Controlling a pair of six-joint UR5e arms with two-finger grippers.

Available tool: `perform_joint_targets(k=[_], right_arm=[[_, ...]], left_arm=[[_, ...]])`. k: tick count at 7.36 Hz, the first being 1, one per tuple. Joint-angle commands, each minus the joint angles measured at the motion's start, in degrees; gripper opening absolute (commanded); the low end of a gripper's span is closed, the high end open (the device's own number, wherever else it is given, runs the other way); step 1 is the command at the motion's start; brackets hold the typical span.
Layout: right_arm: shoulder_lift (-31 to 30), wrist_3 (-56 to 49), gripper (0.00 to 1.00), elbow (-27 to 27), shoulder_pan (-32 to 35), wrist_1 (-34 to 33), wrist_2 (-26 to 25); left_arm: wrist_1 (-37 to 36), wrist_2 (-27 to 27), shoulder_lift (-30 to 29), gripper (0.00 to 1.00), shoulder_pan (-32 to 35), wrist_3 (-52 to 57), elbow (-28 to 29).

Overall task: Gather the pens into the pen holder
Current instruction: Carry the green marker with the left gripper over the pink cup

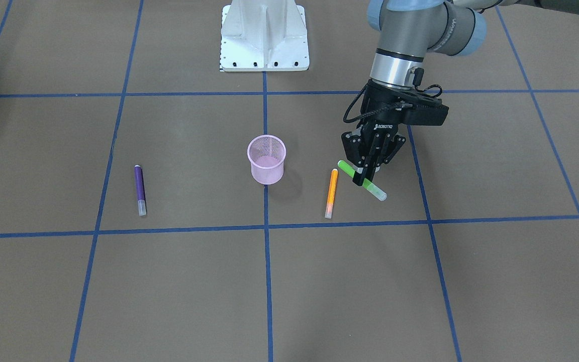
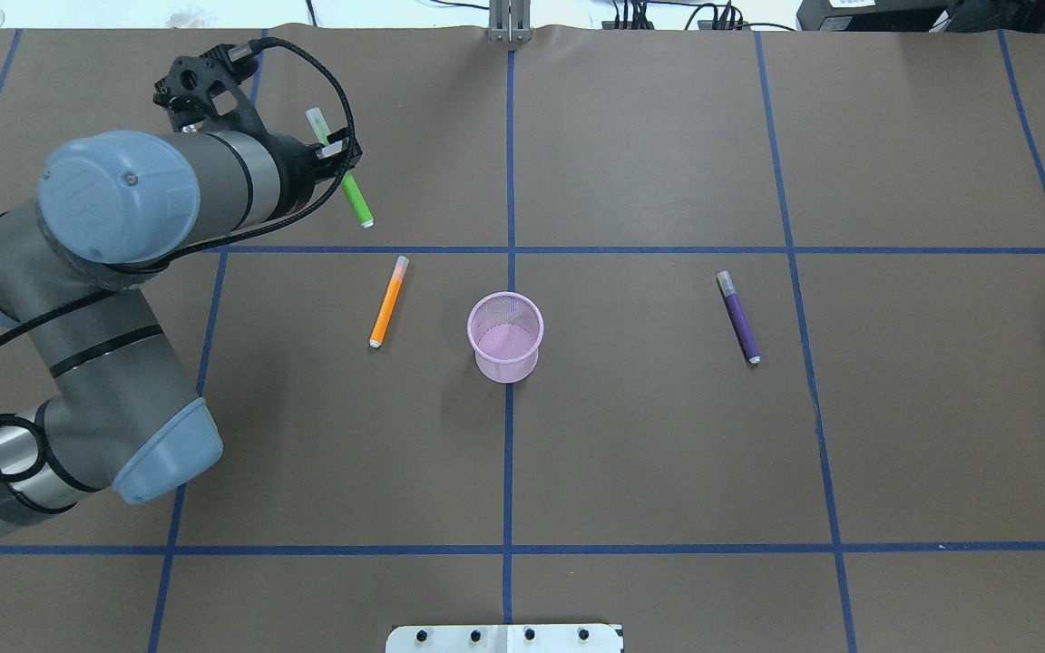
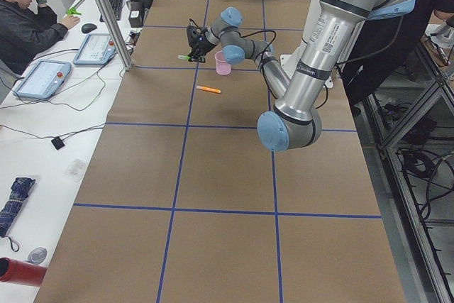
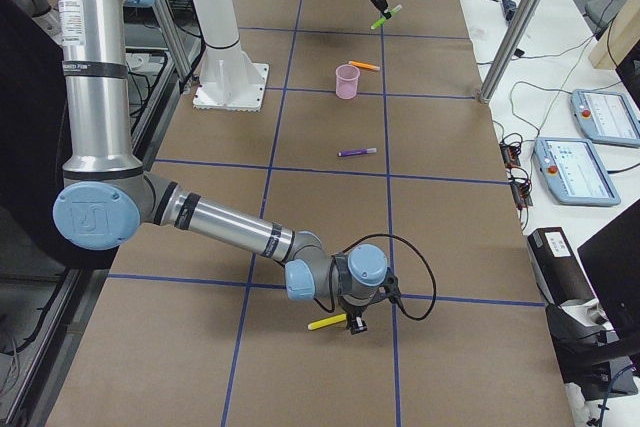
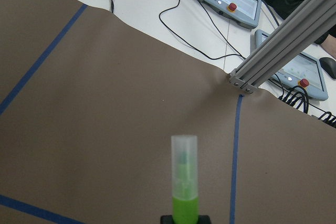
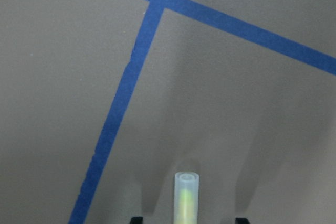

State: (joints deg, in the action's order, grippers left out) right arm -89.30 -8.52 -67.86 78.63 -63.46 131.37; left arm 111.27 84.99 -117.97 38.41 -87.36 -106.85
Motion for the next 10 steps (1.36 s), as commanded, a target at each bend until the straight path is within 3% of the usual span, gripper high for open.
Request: perform_joint_targets(k=[1, 4, 6, 10], right_arm=[[0.0, 0.0, 0.66, 0.1, -0.2, 0.0, -0.1], [0.3, 0.0, 0.66, 1.1, -1.0, 0.0, 0.0], [0.3, 0.0, 0.56, 1.1, -1.0, 0.0, 0.2], [0.0, 0.0, 0.03, 1.2, -1.0, 0.0, -0.1]], left_arm=[[0.0, 0.0, 0.0, 0.00, 0.0, 0.0, 0.0], [0.1, 0.0, 0.1, 0.00, 0.0, 0.1, 0.2], [0.1, 0.0, 0.1, 0.00, -0.1, 0.1, 0.2], [0.0, 0.0, 0.1, 0.00, -0.6, 0.0, 0.2]])
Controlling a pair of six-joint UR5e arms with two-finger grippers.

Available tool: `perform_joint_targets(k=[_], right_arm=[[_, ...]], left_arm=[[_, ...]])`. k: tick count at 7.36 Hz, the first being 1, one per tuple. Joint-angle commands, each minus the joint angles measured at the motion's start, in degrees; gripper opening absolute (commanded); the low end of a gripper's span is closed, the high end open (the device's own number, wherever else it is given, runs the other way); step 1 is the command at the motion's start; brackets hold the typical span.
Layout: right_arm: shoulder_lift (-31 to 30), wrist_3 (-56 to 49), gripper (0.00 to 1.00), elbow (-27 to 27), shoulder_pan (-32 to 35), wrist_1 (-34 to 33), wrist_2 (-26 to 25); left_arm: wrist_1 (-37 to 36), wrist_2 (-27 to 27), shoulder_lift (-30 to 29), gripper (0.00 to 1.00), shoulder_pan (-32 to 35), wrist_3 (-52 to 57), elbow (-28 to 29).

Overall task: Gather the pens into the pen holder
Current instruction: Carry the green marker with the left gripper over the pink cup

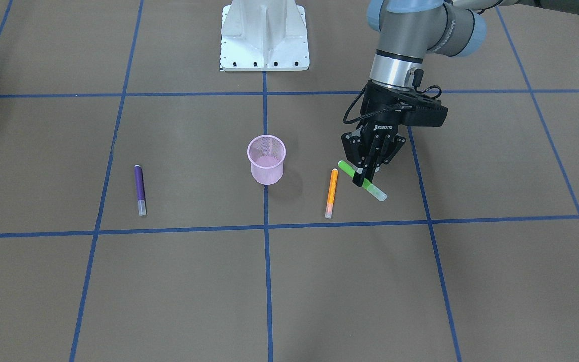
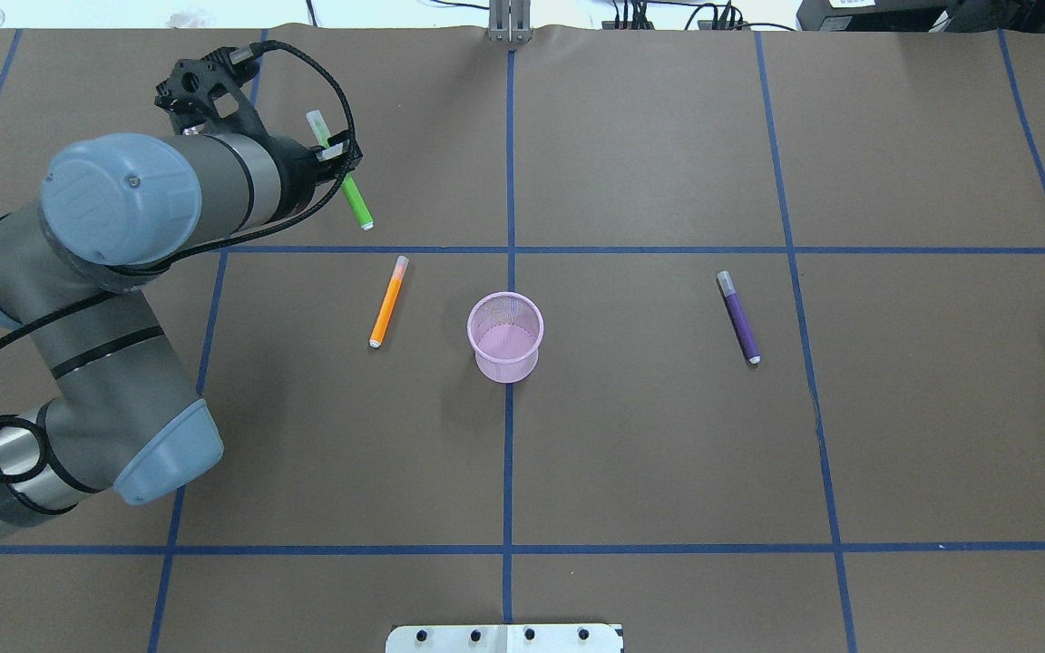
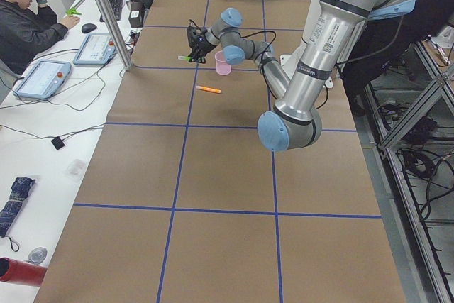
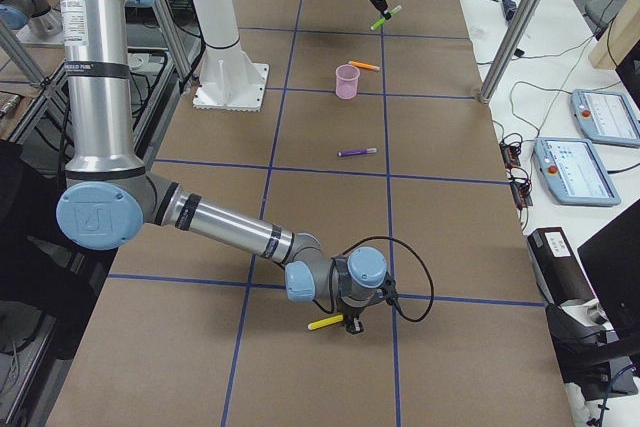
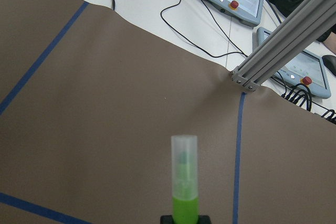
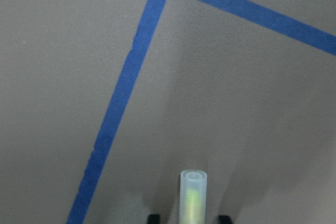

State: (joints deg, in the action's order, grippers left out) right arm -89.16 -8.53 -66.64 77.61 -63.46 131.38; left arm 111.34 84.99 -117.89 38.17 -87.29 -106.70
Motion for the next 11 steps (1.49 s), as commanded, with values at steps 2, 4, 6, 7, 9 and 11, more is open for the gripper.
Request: perform_joint_targets(k=[2, 4, 6, 7, 9, 11], right_arm=[[-0.1, 0.3, 0.00, -0.5, 0.1, 0.0, 0.2], [0.2, 1.1, 0.00, -2.0, 0.3, 0.0, 0.3], [0.7, 2.5, 0.00, -4.8, 2.4, -0.4, 0.4], [0.8, 2.5, 0.00, -6.1, 2.5, -0.6, 0.4], [2.3, 3.5, 0.00, -6.3, 2.5, -0.5, 0.4], [2.9, 3.6, 0.00, -6.7, 2.5, -0.4, 0.4]], left_arm=[[-0.2, -0.1, -0.2, 0.00, -0.7, 0.0, 0.5], [-0.1, -0.4, -0.9, 0.00, -1.5, 0.0, 1.4], [-0.2, -11.8, -3.7, 0.00, -5.9, -0.6, 2.3], [-0.1, -16.4, -4.7, 0.00, -8.0, -1.7, 2.3], [-0.2, -26.6, -5.8, 0.00, -13.7, -2.5, 2.5], [-0.2, -32.0, -7.1, 0.00, -16.9, -1.8, 4.2]])
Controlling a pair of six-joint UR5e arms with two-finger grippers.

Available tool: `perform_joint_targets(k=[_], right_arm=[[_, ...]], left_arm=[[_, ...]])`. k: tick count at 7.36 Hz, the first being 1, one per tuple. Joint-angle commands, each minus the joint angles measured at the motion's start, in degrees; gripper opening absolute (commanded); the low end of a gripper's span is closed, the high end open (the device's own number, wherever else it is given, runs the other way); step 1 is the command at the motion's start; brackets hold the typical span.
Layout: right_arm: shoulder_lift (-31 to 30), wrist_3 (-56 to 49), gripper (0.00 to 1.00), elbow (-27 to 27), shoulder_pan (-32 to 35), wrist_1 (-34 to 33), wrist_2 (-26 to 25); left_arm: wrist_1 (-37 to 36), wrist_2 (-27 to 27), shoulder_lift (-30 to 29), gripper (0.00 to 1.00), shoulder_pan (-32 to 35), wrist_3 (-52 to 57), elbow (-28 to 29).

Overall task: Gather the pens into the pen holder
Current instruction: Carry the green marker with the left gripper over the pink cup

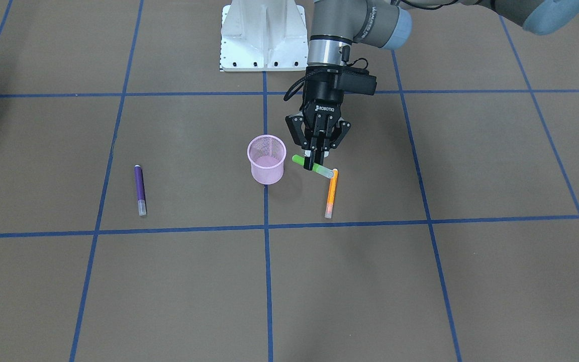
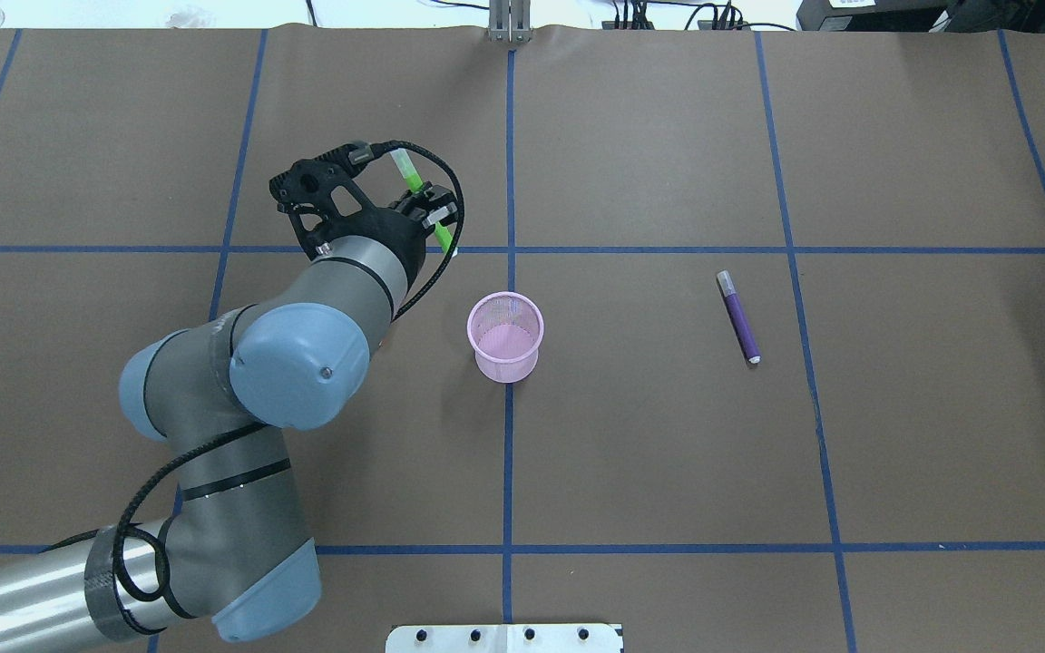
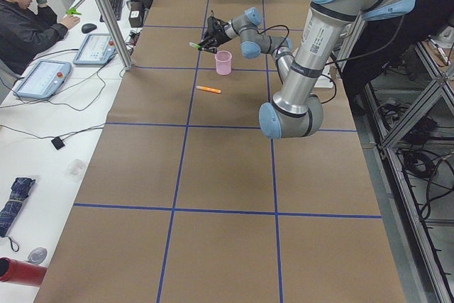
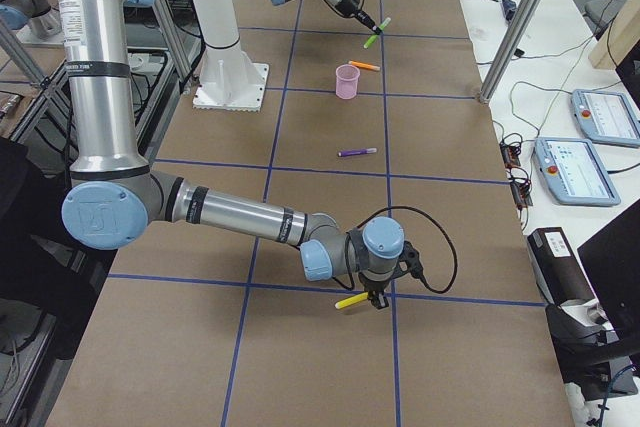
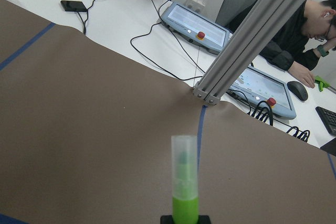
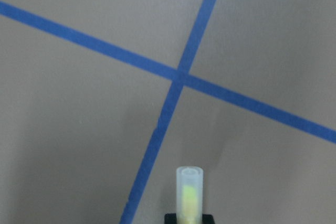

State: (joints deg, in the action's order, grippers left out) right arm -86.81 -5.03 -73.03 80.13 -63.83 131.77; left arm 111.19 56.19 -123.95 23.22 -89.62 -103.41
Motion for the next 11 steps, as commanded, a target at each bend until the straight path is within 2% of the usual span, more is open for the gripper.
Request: perform_joint_targets(k=[1, 2, 3, 5, 11], right_arm=[[1.1, 0.1, 0.00, -0.4, 0.0, -0.3, 0.0], [1.3, 0.1, 0.00, -0.4, 0.0, -0.3, 0.0], [1.3, 0.1, 0.00, -0.4, 0.0, -0.3, 0.0], [1.3, 0.1, 0.00, -0.4, 0.0, -0.2, 0.0], [1.7, 0.1, 0.00, -0.4, 0.0, -0.3, 0.1]], left_arm=[[0.4, -1.5, -1.2, 0.00, -2.4, 5.5, 1.0], [0.6, 2.4, -3.3, 0.00, -3.7, 11.5, 1.5], [0.2, 3.2, -4.2, 0.00, -4.0, 13.8, 2.2], [0.8, 3.5, -7.8, 0.00, -4.2, 15.2, 9.1], [1.0, 3.5, -7.3, 0.00, -4.4, 17.6, 9.5]])
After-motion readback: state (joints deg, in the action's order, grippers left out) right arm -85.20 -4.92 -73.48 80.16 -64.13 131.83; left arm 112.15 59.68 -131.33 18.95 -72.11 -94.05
